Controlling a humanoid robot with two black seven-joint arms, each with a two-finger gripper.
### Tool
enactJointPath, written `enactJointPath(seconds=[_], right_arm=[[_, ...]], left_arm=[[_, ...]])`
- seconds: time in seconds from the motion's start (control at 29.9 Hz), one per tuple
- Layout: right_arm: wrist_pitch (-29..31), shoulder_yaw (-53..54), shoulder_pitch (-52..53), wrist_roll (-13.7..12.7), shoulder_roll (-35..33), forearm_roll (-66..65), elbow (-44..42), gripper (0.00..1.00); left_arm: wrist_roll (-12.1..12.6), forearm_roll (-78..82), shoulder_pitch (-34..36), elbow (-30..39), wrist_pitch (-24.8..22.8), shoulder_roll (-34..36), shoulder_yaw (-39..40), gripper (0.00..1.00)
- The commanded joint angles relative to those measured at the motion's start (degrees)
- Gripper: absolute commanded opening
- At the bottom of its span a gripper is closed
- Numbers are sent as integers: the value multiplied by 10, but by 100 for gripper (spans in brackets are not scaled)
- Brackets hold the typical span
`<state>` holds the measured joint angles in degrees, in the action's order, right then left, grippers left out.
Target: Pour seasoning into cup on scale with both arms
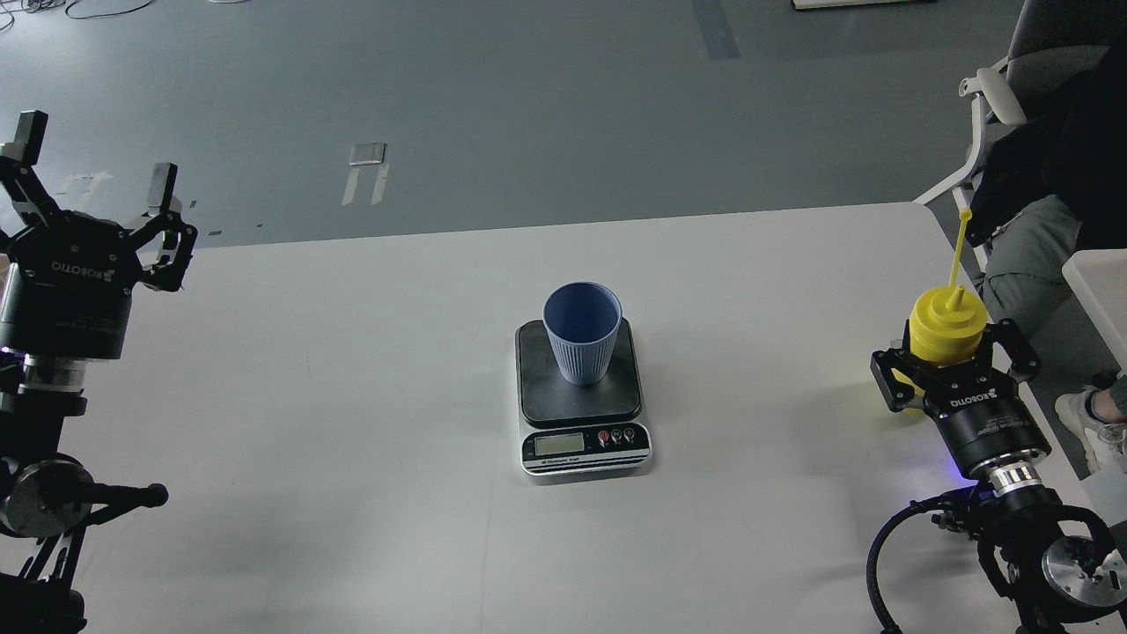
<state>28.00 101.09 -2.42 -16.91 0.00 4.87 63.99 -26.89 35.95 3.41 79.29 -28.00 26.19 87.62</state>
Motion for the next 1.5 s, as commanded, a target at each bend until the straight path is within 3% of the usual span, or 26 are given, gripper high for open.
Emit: enactJointPath(seconds=[0.0, 0.07, 0.47, 0.97, 1.24, 1.47], right_arm=[[0, 7, -4, -11, 0, 30, 0, 100], [0, 14, -8, -23, 0, 30, 3, 100], [0, 15, -46, -22, 0, 36, 13, 100], [0, 60, -202, -17, 0, 49, 157, 100], [0, 144, -191, -15, -118, 49, 201, 99], [0, 162, -89, -16, -238, 49, 202, 96]], left_arm=[[-1, 0, -1, 2, 0, 3, 3, 99], [-1, 0, -2, 6, 0, 3, 3, 99], [-1, 0, -17, 20, 0, 3, 4, 99], [0, -1, -22, 30, 0, -4, 4, 99], [1, -3, -14, 30, 0, -4, 5, 99], [10, -4, 34, 30, 0, -4, 5, 99]])
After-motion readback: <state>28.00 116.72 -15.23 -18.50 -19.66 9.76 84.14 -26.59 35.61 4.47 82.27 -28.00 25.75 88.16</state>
